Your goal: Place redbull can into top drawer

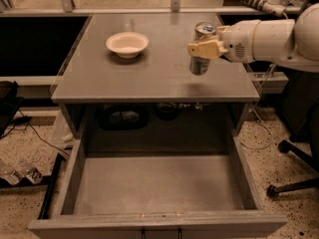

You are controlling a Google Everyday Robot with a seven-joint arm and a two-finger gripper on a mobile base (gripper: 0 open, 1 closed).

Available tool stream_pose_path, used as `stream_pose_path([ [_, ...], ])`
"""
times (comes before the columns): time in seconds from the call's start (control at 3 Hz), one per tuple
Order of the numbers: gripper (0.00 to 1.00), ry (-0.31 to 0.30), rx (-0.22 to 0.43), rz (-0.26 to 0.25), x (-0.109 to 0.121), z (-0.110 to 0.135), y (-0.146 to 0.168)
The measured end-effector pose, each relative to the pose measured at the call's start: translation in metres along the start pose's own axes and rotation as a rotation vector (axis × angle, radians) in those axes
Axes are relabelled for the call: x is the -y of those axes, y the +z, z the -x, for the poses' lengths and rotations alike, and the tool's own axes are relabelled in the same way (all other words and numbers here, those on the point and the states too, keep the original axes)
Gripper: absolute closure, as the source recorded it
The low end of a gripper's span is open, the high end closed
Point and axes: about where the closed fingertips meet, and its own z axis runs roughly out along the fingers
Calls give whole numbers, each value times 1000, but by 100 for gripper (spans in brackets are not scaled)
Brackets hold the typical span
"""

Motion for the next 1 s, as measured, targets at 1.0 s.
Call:
stream_pose_path([
  [1.0, 100, 154, 2, -48, -103, -69, -59],
])
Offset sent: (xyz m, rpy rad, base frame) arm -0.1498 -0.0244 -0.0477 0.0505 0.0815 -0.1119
